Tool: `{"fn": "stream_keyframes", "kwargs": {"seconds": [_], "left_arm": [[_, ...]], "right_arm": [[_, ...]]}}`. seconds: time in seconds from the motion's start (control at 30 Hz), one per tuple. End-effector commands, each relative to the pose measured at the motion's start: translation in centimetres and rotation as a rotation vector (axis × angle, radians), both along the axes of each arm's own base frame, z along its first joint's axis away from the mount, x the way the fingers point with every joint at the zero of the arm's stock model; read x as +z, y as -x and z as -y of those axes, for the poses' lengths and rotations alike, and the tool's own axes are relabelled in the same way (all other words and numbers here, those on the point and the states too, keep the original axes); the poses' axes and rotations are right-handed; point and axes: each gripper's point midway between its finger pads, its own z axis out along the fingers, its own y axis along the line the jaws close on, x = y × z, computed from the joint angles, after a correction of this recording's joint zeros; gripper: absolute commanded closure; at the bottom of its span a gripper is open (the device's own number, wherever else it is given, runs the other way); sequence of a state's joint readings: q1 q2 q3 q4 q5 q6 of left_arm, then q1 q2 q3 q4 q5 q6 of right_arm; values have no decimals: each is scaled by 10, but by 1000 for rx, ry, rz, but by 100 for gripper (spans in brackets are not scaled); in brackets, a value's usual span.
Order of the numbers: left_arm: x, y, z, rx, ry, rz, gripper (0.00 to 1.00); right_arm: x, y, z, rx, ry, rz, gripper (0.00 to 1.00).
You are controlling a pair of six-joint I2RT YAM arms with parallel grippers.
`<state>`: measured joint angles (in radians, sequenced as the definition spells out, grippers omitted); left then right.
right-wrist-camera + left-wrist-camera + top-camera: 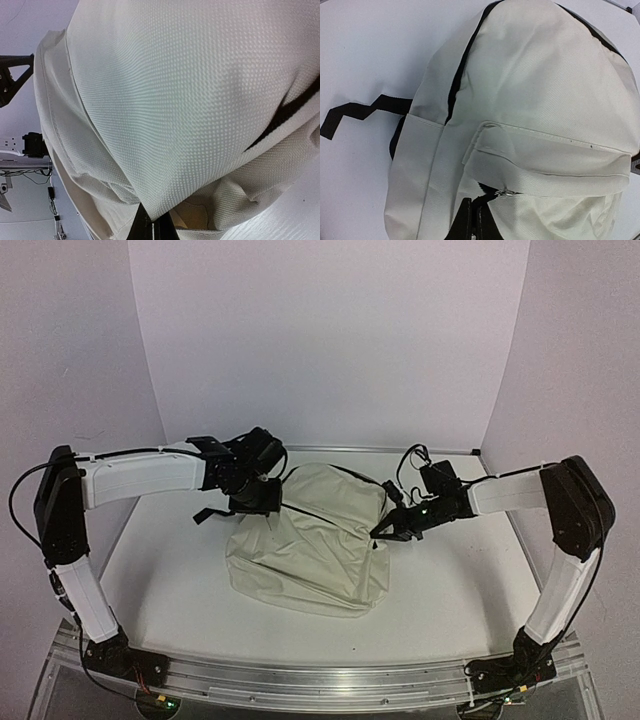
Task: Pack the student bag
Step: Zip the student bag at the center of the board.
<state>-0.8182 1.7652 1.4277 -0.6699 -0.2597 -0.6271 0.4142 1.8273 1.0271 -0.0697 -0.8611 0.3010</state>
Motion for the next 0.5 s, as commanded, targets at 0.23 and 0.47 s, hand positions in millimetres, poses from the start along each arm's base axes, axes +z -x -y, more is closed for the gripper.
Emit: {"fn": "stream_keyframes", "kwargs": {"seconds": [0.23, 0.47], "left_arm": [[-18, -23, -80, 147, -17, -26, 100], [-39, -35, -58, 80, 17, -45, 100]], "right_arm": [[-25, -21, 57, -148, 180, -25, 100], [-8, -6, 38, -72, 57, -73, 100]]}}
